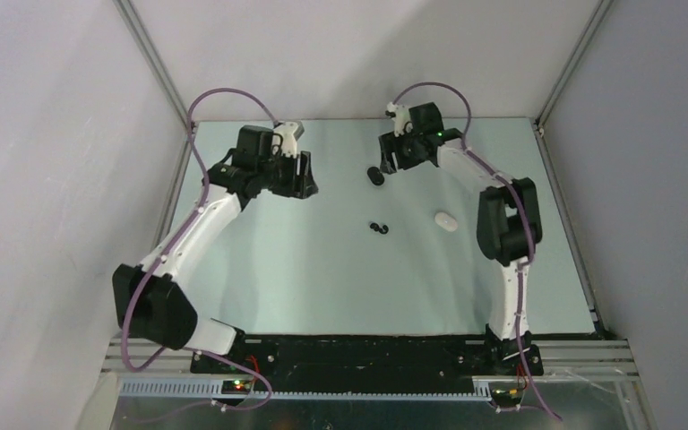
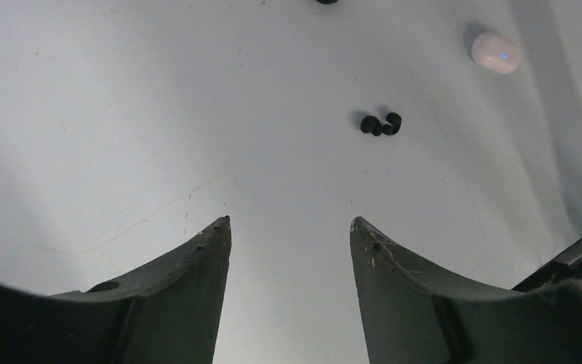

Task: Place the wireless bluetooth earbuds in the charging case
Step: Pick up the charging case at the center of the board.

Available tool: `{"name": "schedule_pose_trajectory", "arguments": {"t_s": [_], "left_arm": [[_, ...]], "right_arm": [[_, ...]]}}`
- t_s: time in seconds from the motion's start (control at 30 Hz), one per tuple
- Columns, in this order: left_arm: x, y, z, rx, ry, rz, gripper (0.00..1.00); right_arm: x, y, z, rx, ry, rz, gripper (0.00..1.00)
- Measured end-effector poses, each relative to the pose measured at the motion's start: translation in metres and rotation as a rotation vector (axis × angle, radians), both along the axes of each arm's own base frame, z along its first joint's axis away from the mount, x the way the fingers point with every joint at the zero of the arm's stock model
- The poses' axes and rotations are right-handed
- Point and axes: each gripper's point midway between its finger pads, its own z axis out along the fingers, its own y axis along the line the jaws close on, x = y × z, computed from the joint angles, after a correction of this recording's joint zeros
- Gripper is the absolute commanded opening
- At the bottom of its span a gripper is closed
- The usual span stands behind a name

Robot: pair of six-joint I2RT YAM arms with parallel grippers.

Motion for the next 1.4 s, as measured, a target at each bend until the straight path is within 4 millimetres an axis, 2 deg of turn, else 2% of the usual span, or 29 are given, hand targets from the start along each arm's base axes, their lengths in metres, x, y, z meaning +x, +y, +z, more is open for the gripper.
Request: {"name": "schedule_pose_trajectory", "arguments": {"t_s": [0.13,0.3,0.47,0.6,0.73,0.8,0.87,0.97,1.17,1.27,1.4], "left_arm": [[-0.015,0.013,0.005,0.026,-0.029,-0.015,0.65],[-0.019,0.019,0.005,0.040,-0.032,-0.015,0.65],[-0.020,0.019,0.004,0.035,-0.020,-0.013,0.65],[-0.021,0.018,0.002,0.029,-0.010,-0.015,0.65],[-0.022,0.017,0.002,0.025,-0.006,-0.021,0.65],[-0.022,0.017,0.003,0.025,-0.007,-0.021,0.65],[-0.022,0.017,0.003,0.025,-0.007,-0.021,0.65],[-0.023,0.017,0.004,0.024,-0.010,-0.021,0.65],[-0.025,0.017,0.011,0.018,-0.031,-0.020,0.65],[-0.026,0.017,0.014,0.009,-0.034,-0.015,0.65],[-0.026,0.015,0.013,-0.007,-0.017,-0.005,0.64]], "right_arm": [[0.014,0.020,-0.034,-0.034,0.040,0.006,0.72],[0.015,0.040,-0.064,-0.095,0.060,0.012,0.71],[0.013,0.046,-0.072,-0.148,0.045,-0.007,0.63],[0.018,0.043,-0.076,-0.179,0.028,-0.035,0.61],[0.026,0.040,-0.091,-0.204,0.033,-0.054,0.60],[0.029,0.039,-0.099,-0.215,0.044,-0.058,0.54],[0.035,0.038,-0.099,-0.216,0.035,-0.060,0.46],[0.044,0.040,-0.097,-0.210,0.026,-0.067,0.30],[0.044,0.038,-0.096,-0.201,0.045,-0.105,0.25],[0.024,0.024,-0.096,-0.188,0.120,-0.224,0.19],[-0.029,-0.003,-0.089,-0.182,0.275,-0.426,0.15]]}}
